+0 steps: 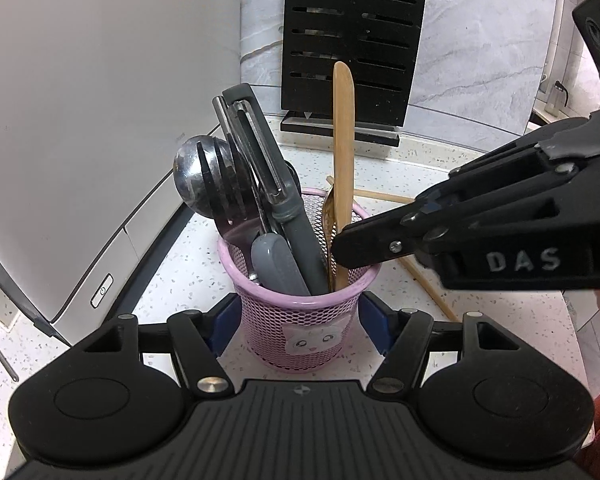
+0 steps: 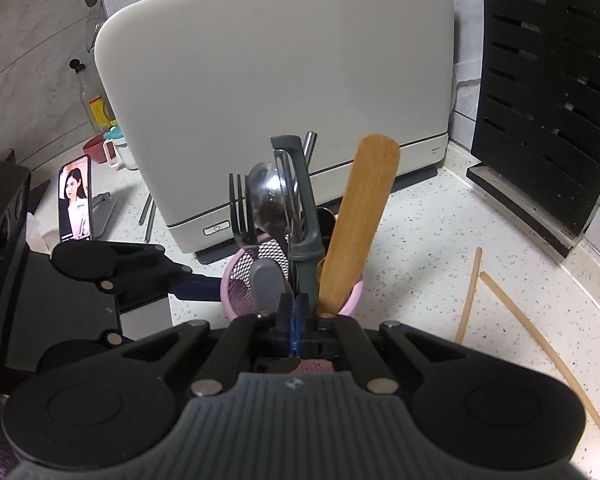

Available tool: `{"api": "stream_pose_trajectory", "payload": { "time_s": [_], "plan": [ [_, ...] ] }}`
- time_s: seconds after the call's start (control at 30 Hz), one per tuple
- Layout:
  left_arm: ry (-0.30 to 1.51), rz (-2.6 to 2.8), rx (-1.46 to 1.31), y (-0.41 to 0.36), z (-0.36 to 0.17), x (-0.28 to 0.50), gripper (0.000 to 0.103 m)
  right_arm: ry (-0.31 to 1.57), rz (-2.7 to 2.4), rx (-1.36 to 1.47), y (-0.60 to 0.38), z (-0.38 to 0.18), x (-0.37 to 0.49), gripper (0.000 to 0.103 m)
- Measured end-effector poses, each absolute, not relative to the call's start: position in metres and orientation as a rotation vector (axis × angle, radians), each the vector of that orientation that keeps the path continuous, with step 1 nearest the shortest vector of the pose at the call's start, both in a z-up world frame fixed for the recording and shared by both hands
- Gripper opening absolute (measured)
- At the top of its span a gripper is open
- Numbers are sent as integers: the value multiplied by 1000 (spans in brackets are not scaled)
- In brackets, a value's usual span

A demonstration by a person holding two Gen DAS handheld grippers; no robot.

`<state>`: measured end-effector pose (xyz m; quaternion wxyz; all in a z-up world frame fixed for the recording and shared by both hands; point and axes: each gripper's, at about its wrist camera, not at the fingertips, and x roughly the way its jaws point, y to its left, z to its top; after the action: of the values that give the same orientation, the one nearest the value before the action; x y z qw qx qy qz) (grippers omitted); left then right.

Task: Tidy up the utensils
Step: 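Open the right gripper and withdraw it from the cup, then move the right gripper down to the two wooden chopsticks and grasp them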

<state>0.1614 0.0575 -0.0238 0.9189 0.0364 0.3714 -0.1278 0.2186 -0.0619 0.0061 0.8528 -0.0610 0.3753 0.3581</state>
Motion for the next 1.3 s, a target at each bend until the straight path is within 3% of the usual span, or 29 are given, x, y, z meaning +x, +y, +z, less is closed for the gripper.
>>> {"api": "stream_pose_trajectory", "payload": {
  "time_s": [0.37, 0.87, 1.07, 1.3],
  "plan": [
    [768, -257, 80, 55, -24, 164, 78, 773, 641, -74, -102, 24, 233, 5],
    [785, -228, 103, 46, -25, 168, 81, 953, 415, -329, -152, -48, 312, 10],
    [786, -227, 101, 46, -25, 168, 81, 993, 433, -491, -159, -49, 326, 22],
    [785, -229, 101, 46, -25, 168, 81, 1104, 451, -470, -170, -57, 349, 23]
  ]
}}
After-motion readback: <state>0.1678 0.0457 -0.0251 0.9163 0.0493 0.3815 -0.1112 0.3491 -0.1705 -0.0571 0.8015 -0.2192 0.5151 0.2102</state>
